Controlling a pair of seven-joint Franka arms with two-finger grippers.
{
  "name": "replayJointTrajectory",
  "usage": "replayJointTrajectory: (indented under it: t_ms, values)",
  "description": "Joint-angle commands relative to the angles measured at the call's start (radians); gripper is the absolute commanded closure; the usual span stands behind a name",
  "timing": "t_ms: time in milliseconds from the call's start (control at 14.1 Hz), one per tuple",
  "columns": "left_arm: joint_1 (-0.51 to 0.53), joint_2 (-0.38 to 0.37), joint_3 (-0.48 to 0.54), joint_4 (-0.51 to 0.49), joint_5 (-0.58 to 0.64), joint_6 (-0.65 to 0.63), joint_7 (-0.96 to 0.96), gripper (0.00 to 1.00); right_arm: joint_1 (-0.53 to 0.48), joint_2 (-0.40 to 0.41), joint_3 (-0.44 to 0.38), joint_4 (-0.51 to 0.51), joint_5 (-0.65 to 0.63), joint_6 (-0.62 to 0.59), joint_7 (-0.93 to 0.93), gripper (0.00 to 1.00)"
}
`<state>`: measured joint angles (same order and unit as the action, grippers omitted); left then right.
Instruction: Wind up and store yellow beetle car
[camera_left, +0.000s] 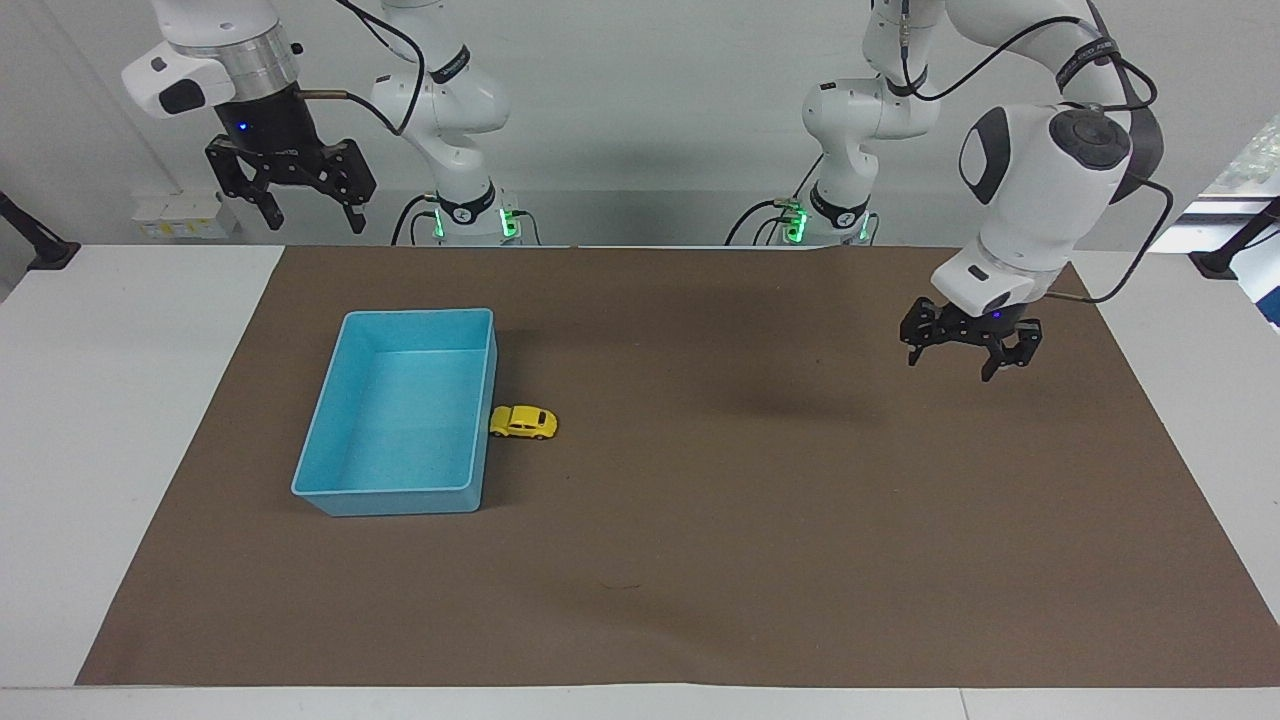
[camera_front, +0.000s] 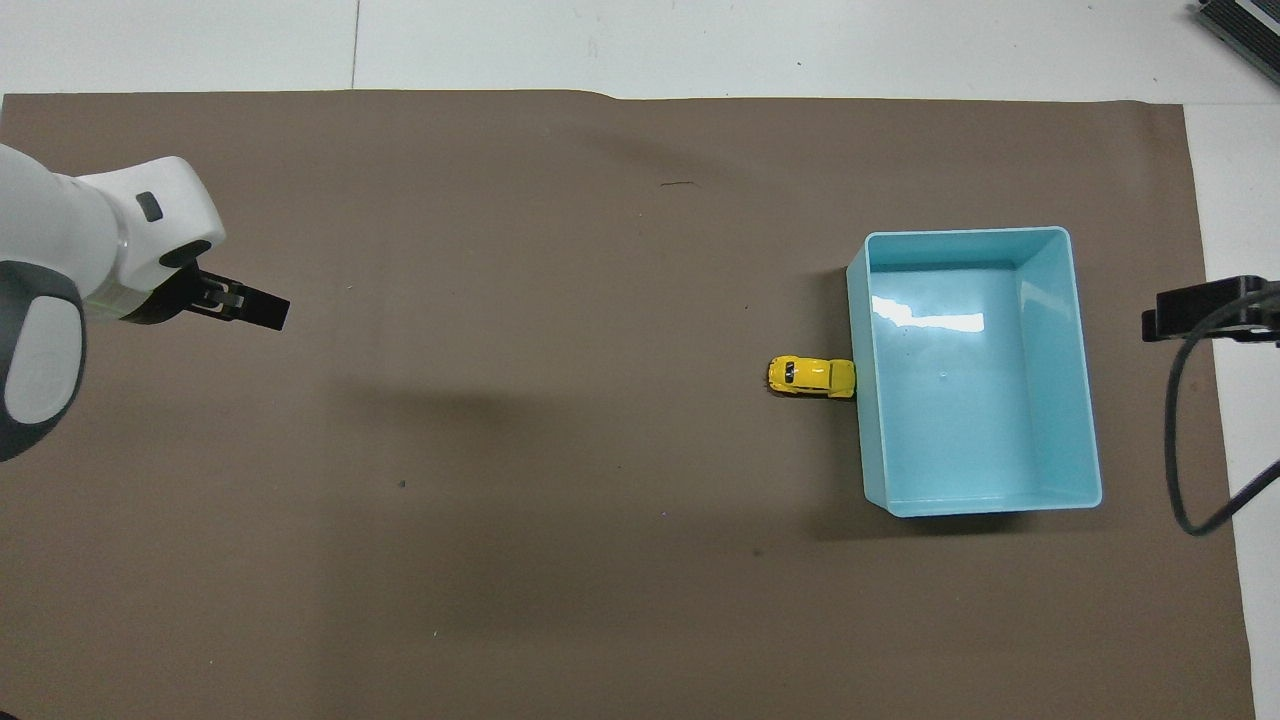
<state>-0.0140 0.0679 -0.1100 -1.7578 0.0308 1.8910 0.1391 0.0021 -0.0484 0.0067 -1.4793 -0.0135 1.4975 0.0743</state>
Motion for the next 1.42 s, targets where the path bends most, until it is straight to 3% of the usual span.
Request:
replayJointTrajectory:
  t_ms: [0,142,639,995,1350]
  values:
    - [0.041,-0.002,-0.01,0.07,-0.021,-0.084,-0.113,0.0,-0.01,-0.013,0.007,-0.007,-0.006,-0.011,0.001,0.0]
    - [0.074,-0.005,-0.01,0.116,-0.08,-0.148,-0.141,0.0,-0.01,-0.013,0.007,-0.007,-0.006,-0.011,0.001,0.0]
    - [0.117,-0.045,-0.008,0.196,-0.078,-0.323,-0.142,0.0,-0.01,-0.013,0.007,-0.007,-0.006,-0.011,0.001,0.0]
    - [0.114,-0.125,-0.014,0.103,-0.078,-0.313,-0.139,0.0,-0.011,-0.013,0.006,-0.007,-0.006,-0.013,0.001,0.0]
    - [0.112,-0.128,-0.014,0.098,-0.078,-0.316,-0.125,0.0,-0.002,-0.018,0.002,-0.009,-0.006,-0.022,-0.033,0.0]
